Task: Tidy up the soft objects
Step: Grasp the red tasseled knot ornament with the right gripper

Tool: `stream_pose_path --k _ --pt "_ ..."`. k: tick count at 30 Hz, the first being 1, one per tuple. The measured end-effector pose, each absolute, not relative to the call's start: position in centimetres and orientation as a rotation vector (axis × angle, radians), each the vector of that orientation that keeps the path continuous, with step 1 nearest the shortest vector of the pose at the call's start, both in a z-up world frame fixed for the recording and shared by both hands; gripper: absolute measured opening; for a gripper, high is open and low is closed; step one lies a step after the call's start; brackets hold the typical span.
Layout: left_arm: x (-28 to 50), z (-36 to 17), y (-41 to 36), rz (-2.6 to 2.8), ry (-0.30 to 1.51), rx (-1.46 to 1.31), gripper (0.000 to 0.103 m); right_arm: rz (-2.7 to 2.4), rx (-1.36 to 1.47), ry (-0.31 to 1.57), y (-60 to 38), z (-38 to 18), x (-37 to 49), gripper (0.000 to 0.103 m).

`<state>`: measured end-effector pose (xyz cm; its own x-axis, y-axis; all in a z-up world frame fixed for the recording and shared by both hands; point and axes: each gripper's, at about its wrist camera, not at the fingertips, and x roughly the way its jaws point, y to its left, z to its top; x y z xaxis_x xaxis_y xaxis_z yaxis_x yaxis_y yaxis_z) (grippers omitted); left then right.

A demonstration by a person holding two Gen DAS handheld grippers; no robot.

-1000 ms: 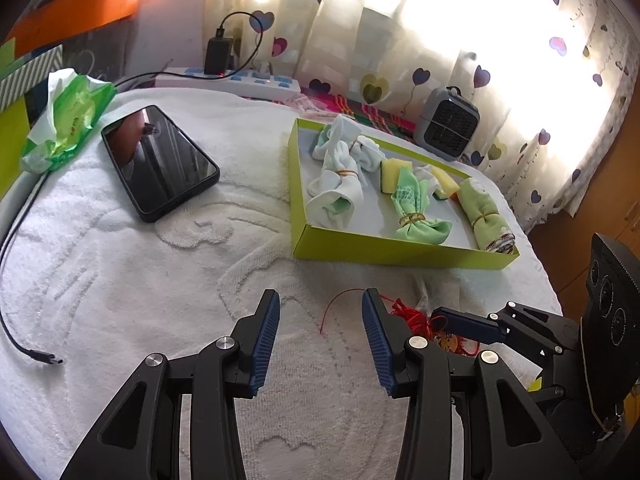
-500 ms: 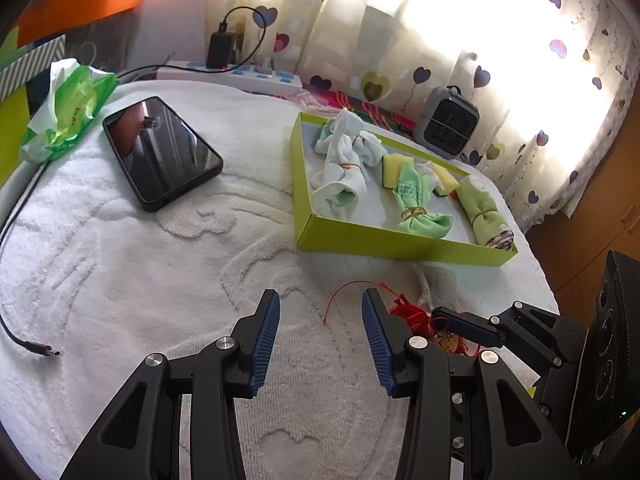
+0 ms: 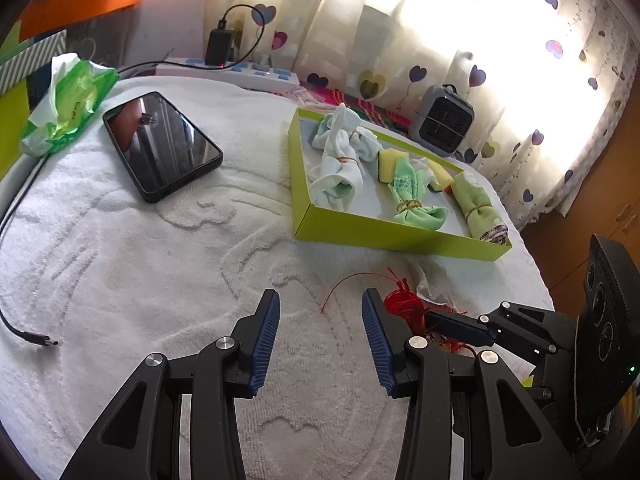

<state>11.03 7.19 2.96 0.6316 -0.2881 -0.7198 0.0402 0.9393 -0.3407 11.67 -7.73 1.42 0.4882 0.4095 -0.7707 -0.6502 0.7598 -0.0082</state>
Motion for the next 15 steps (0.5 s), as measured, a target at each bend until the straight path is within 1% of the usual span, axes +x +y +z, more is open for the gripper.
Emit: stream_pose_path --k 9,12,13,15 --pt "10.72 2.79 6.99 -0.194 0.882 -0.302 0.041 0.623 -0.334 0.855 -7.23 1.1 12.03 0.028" --pt "10.66 2.74 6.81 -0.197 0.886 -0.297 0.041 0.605 -0.361 0.837 -7.09 1.15 11.62 0.023" --pt "10.62 2.74 6.76 -0.197 0.887 -0.296 0.041 0.599 -0.359 0.834 -7.24 1.18 11.56 0.018" --pt "10.55 2.77 6.61 -0.198 0.888 -0.292 0.041 0.605 -0.334 0.838 -7.63 1.28 11.54 0.017"
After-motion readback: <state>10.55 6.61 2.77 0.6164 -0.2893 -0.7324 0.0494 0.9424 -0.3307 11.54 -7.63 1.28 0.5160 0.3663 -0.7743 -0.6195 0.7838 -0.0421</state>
